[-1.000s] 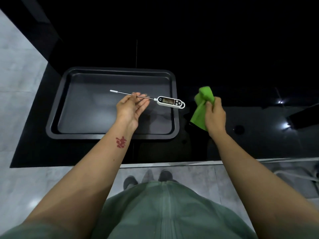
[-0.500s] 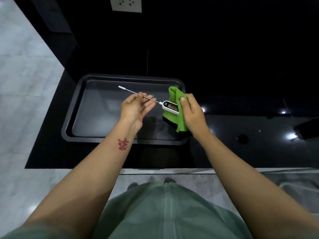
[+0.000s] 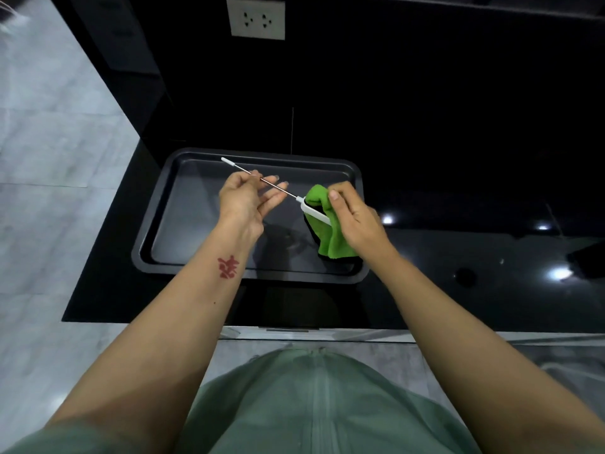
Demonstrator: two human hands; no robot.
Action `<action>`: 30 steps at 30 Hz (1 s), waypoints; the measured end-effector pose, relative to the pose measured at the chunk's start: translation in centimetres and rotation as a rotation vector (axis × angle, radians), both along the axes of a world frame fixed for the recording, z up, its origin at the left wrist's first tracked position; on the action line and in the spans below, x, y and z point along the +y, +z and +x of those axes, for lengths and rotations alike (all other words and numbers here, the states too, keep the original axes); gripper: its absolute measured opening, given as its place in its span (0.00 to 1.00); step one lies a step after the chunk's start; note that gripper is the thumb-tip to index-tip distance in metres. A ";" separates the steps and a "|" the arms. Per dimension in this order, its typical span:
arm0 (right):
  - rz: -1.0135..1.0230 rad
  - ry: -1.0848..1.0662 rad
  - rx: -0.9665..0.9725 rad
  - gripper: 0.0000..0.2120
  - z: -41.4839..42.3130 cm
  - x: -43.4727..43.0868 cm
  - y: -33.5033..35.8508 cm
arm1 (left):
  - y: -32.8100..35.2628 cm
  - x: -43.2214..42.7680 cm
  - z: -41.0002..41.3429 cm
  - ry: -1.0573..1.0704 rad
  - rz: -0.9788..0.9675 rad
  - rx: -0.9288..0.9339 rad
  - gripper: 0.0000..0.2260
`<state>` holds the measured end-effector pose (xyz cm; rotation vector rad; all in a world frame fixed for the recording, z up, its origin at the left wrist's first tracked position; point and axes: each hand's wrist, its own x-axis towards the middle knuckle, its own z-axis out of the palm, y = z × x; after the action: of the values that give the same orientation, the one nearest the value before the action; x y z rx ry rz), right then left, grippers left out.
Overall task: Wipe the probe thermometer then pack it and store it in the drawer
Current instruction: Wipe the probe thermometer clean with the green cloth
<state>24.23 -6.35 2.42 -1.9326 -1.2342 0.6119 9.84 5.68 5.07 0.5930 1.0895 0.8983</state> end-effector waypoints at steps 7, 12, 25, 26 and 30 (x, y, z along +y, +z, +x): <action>-0.156 0.094 -0.260 0.16 -0.7 0.7 1.0 | 0.3 -0.7 0.1 -0.037 0.049 0.023 0.09; -0.148 0.148 -0.291 0.21 -1.1 1.2 1.3 | 0.5 -0.8 -0.2 -0.039 0.070 0.026 0.09; -0.155 0.055 -0.040 0.21 -1.7 0.6 1.7 | 1.1 -0.7 -1.0 -0.060 0.148 -0.001 0.08; -0.156 0.043 -0.014 0.22 -1.8 0.8 1.5 | 1.1 -0.8 -0.9 -0.071 0.149 0.008 0.08; -0.130 0.039 0.096 0.17 -1.7 1.4 0.8 | 1.1 -0.5 -1.2 -0.066 0.131 0.000 0.08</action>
<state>22.55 -4.99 3.17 -1.9651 -1.1996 0.8134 8.61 5.18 6.15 0.7331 1.0110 0.9166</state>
